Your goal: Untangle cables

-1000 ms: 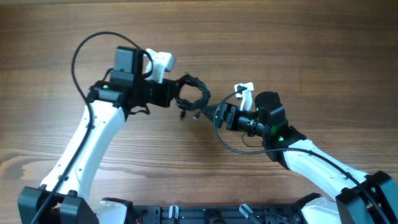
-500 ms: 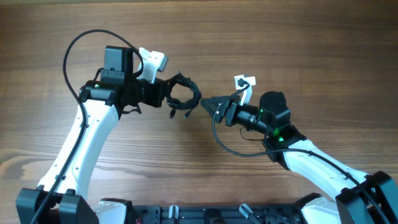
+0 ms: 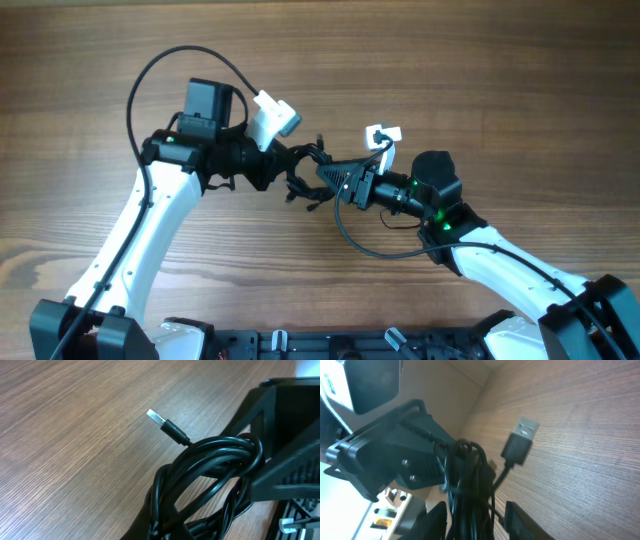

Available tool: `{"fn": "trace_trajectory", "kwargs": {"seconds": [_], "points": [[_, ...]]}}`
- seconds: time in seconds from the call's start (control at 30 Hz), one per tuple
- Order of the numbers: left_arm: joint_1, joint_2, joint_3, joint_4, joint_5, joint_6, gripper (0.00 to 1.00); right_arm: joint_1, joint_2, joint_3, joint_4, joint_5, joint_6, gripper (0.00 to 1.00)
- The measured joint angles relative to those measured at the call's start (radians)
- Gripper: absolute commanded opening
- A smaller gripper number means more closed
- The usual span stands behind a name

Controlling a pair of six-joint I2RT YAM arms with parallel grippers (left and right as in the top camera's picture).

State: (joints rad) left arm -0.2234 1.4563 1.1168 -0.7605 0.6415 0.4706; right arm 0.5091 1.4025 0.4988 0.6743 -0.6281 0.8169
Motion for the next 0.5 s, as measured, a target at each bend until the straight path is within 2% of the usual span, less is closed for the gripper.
{"fn": "trace_trajectory", "kwargs": {"seconds": [0.03, 0.1, 0.13, 0.17, 0.2, 0.23, 0.27, 0.4, 0.5], "points": [[-0.008, 0.0, 0.0, 0.003, 0.0, 0.0, 0.04, 0.0, 0.0, 0.0, 0.0, 0.0, 0.002, 0.06], [-0.016, 0.0, 0.0, 0.016, -0.004, 0.0, 0.04, 0.0, 0.0, 0.0, -0.009, -0.002, 0.0, 0.05], [-0.016, 0.0, 0.0, 0.027, -0.003, -0.001, 0.13, 0.0, 0.0, 0.0, -0.017, 0.003, 0.0, 0.05], [-0.017, 0.0, -0.001, 0.043, -0.003, -0.013, 0.3, 0.0, 0.0, 0.0, -0.022, 0.01, 0.0, 0.04], [-0.018, 0.0, -0.002, 0.062, -0.004, -0.03, 0.56, 0.0, 0.0, 0.0, -0.024, 0.018, 0.01, 0.05], [-0.019, 0.001, -0.002, 0.118, -0.003, -0.081, 0.9, 0.0, 0.0, 0.0, -0.036, 0.026, 0.031, 0.04], [-0.019, 0.0, -0.001, 0.152, -0.001, -0.119, 1.0, 0.0, 0.001, 0.0, -0.044, 0.037, 0.058, 0.04], [-0.019, 0.001, 0.0, 0.243, 0.001, -0.369, 1.0, 0.0, 0.001, 0.0, -0.046, 0.145, 0.185, 0.04], [-0.019, 0.001, 0.0, 0.244, -0.016, -0.641, 1.0, 0.0, 0.001, 0.0, -0.046, 0.264, 0.318, 0.05]]}}
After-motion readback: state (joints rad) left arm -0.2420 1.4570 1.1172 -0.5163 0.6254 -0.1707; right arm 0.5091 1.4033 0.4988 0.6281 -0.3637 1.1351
